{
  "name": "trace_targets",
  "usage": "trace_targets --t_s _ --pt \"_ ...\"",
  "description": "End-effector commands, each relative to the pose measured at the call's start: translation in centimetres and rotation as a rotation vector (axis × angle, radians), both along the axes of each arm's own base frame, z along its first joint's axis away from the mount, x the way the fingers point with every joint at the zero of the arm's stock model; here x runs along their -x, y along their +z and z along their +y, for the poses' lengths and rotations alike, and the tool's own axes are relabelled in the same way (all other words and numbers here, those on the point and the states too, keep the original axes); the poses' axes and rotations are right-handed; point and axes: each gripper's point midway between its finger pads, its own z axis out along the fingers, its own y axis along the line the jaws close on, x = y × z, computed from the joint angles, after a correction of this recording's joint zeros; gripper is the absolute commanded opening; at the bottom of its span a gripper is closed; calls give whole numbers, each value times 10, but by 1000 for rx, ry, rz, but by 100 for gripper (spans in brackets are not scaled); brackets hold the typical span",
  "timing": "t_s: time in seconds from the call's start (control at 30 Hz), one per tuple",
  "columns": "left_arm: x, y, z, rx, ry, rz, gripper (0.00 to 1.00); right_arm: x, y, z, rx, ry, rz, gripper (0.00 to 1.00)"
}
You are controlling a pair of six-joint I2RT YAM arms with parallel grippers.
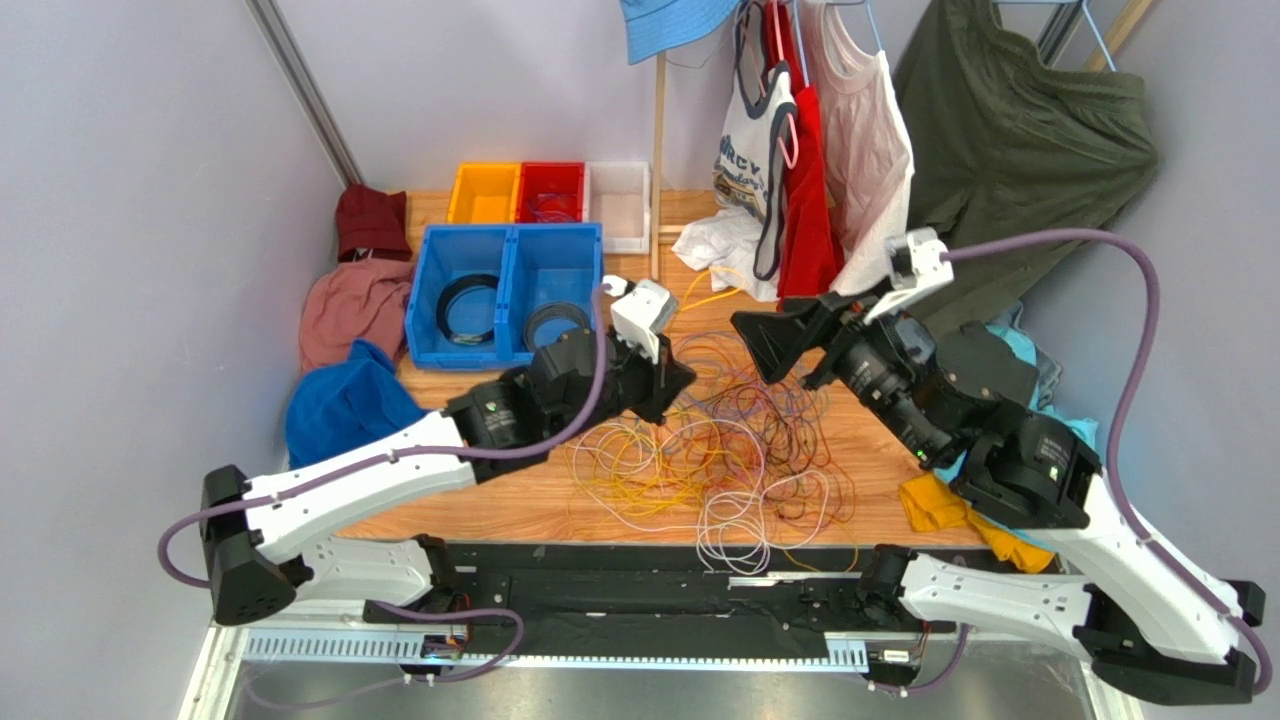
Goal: Untangle the cables
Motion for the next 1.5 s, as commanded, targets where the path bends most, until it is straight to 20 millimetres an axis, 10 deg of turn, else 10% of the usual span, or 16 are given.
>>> trace_targets --t_s 0.0,0.4,1.0,1.4,1.47 --pt "-10 38 67 -181 158 -19 0 -10 -22 -23 -27 -127 3 80" --pt "-37 165 119 -190 336 -135 0 -4 -131 -18 13 -111 146 75" --pt "-68 316 199 30 694 -408 0 17 -222 19 22 65 293 72" --pt "-53 306 175 102 533 -385 0 -1 -248 105 81 219 312 81" --pt "-51 309 175 109 520 -386 0 -11 -277 117 159 199 357 81"
